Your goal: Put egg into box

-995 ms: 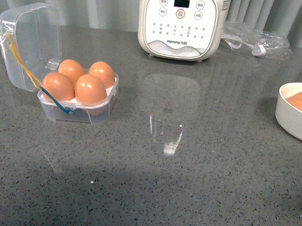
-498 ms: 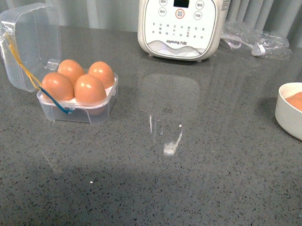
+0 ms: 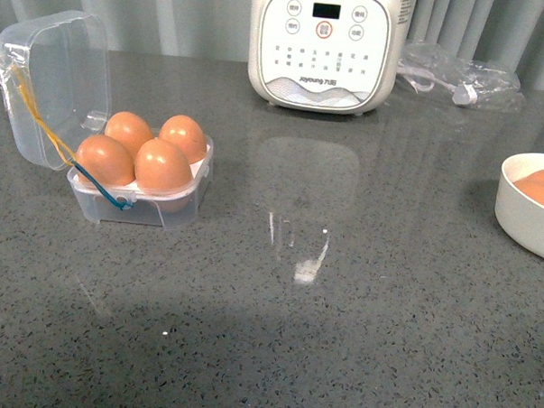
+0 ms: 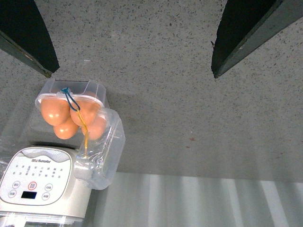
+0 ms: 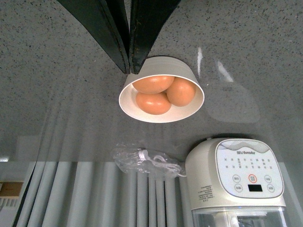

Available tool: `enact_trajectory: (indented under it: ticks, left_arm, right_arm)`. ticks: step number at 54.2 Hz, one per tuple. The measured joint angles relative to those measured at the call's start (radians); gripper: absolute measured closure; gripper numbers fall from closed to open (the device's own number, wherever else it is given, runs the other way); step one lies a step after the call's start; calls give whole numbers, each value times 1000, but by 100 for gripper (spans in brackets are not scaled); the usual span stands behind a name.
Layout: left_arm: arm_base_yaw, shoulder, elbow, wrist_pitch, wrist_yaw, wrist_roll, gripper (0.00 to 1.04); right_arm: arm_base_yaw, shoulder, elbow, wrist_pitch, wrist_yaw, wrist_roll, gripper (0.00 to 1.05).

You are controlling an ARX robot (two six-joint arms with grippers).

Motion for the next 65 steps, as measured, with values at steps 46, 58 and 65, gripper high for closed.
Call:
enact_trajectory:
  ticks: [46, 58, 65]
  left_arm:
    - [0, 0, 0, 0, 0, 0, 7]
    - [0, 0, 0, 0, 0, 0, 7]
    - [0, 0, 0, 0, 0, 0, 7]
  right_arm:
    - [0, -269, 0, -275, 0, -2, 72]
    - [0, -269, 0, -275, 0, -2, 32]
    - [0, -269, 0, -275, 0, -2, 12]
